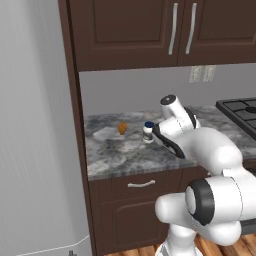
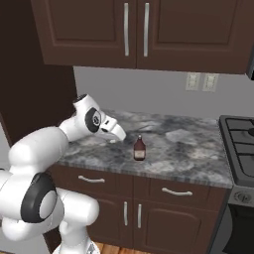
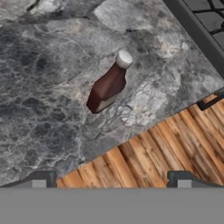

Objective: Pick the ketchup and mayonnaise from the counter and place them in the cabinet.

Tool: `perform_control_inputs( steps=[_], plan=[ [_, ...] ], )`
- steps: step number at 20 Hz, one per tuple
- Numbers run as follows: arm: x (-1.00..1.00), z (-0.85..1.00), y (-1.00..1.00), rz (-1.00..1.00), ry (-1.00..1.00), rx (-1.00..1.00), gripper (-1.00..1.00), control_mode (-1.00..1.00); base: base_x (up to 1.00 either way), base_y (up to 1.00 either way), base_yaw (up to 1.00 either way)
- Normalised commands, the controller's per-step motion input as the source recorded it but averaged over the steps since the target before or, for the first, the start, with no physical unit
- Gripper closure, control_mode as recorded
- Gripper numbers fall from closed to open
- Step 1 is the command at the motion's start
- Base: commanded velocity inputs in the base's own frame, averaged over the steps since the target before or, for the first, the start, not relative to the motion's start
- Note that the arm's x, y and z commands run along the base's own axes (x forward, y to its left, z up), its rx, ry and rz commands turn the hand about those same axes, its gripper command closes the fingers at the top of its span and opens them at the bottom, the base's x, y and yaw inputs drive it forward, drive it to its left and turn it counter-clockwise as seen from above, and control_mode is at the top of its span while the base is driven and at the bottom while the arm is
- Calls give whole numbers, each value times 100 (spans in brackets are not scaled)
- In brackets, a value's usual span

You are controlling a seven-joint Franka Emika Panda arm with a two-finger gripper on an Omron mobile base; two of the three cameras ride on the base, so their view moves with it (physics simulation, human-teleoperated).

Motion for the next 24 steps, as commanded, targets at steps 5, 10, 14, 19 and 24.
perform_control_inputs(
  steps=[5,10,14,19,24],
  plan=[
    [19,-22,-16,-8,-4,0,-100,-100,0,0,0],
    [32,-18,-17,-7,-1,0,-100,-100,0,0,0],
    [31,-11,-11,-5,0,0,-100,-100,0,0,0],
    [26,-14,-10,-6,0,0,-100,-100,0,0,0],
    [26,-15,-8,-5,0,0,-100,-100,0,0,0]
  ],
)
